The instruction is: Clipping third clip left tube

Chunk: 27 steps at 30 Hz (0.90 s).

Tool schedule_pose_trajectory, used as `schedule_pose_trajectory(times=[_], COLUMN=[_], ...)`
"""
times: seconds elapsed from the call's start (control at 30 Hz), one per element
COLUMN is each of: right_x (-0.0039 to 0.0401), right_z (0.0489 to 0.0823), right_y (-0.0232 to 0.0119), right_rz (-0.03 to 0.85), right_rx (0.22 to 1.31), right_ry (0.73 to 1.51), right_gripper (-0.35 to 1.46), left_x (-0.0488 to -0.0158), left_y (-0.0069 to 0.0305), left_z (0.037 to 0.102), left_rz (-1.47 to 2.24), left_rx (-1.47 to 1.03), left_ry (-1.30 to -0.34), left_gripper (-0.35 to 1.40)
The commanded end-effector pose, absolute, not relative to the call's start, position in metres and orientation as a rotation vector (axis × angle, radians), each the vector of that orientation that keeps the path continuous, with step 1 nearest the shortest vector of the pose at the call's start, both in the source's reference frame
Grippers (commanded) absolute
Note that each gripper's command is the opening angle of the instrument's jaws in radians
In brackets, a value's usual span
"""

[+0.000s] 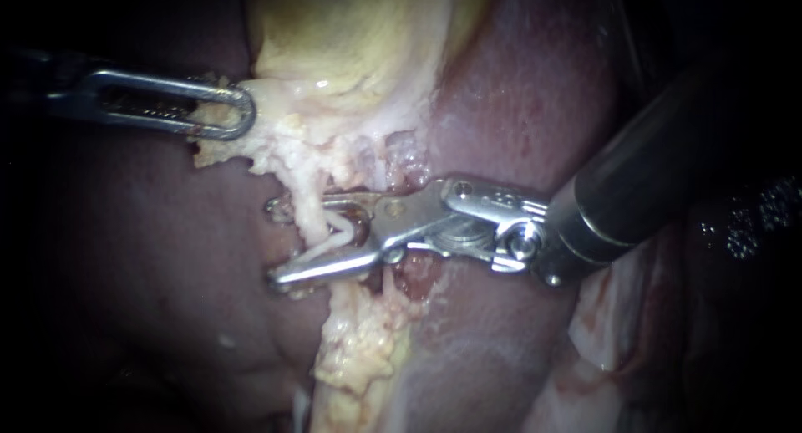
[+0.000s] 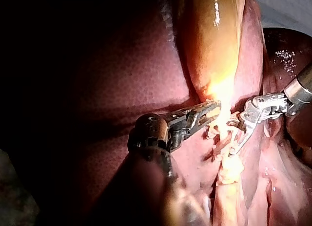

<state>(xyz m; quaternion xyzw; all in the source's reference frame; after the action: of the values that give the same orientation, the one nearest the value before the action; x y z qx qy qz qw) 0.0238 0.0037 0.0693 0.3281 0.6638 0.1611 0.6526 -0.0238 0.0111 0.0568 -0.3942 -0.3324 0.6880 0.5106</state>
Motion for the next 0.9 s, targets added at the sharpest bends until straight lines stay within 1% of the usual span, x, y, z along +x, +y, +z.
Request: schedule_pose_trajectory(times=[0.03, 0.23, 0.37, 0.6, 0.77, 0.9], right_x=[0.0238, 0.0234, 0.0233, 0.0236, 0.0237, 0.0234], right_z=[0.0692, 0.0676, 0.0653, 0.0618, 0.0612, 0.0613], right_y=[0.0039, 0.0045, 0.0047, 0.0045, 0.0046, 0.0044], right_rz=[0.373, 0.401, 0.424, 0.436, 0.465, 0.503], right_rx=[0.738, 0.732, 0.76, 0.761, 0.761, 0.756], right_ry=[1.503, 1.496, 1.487, 1.471, 1.461, 1.446], right_gripper=[0.47, 0.47, 0.45, 0.44, 0.4, 0.29], left_x=[-0.0238, -0.0238, -0.0239, -0.0238, -0.0238, -0.0238], left_y=[0.0111, 0.0111, 0.011, 0.011, 0.0109, 0.0109], left_z=[0.0569, 0.0569, 0.057, 0.0571, 0.0572, 0.0572], left_rz=[1.654, 1.655, 1.653, 1.649, 1.651, 1.651], left_rx=[-0.948, -0.948, -0.951, -0.948, -0.946, -0.946], left_ry=[-0.801, -0.801, -0.8, -0.805, -0.804, -0.804], left_gripper=[-0.35, -0.35, -0.35, -0.35, -0.35, -0.35])
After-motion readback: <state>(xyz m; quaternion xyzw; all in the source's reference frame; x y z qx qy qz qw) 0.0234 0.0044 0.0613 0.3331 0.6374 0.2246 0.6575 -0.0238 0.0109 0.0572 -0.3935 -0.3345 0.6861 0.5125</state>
